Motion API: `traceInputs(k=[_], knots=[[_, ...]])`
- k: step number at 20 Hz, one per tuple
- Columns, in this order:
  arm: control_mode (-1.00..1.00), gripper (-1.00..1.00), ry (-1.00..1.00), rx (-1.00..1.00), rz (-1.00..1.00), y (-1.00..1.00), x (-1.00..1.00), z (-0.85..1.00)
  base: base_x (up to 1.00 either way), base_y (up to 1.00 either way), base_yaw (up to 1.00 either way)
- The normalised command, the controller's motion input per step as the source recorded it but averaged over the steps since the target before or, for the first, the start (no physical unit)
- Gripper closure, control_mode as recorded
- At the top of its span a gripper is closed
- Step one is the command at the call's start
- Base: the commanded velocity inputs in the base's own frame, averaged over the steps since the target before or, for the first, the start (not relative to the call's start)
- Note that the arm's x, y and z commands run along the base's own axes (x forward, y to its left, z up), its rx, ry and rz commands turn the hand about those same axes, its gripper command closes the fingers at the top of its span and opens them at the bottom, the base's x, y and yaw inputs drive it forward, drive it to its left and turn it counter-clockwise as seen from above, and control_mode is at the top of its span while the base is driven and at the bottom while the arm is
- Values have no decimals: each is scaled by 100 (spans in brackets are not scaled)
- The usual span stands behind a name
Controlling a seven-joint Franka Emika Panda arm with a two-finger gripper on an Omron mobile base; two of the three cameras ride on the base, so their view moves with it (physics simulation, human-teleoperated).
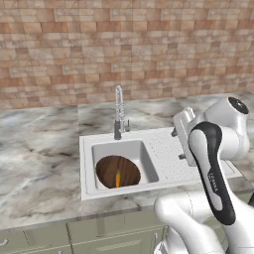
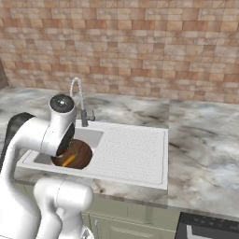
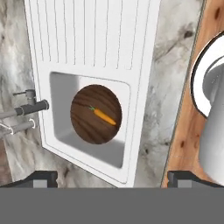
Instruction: Pick the carrot from the cabinet and place it in the bowl. Then pick the bowl and place it in the sink. Then turn on the sink facuet.
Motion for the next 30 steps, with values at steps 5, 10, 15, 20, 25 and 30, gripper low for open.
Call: traceInputs(k=[5,10,15,20,25,30], knots=[[-100,-100,0,29,-7,-40,49,0,0,0,0],[-100,-100,4,41,-5,-33,82,0,0,0,0],[-100,-100,17,36,0,-2,100,-20,0,0,0],[-100,-100,14,16,0,2,100,-32,0,0,0],[-100,-100,4,1,0,16,90,-21,0,0,0],[-100,-100,2,0,0,30,85,-19,0,0,0]])
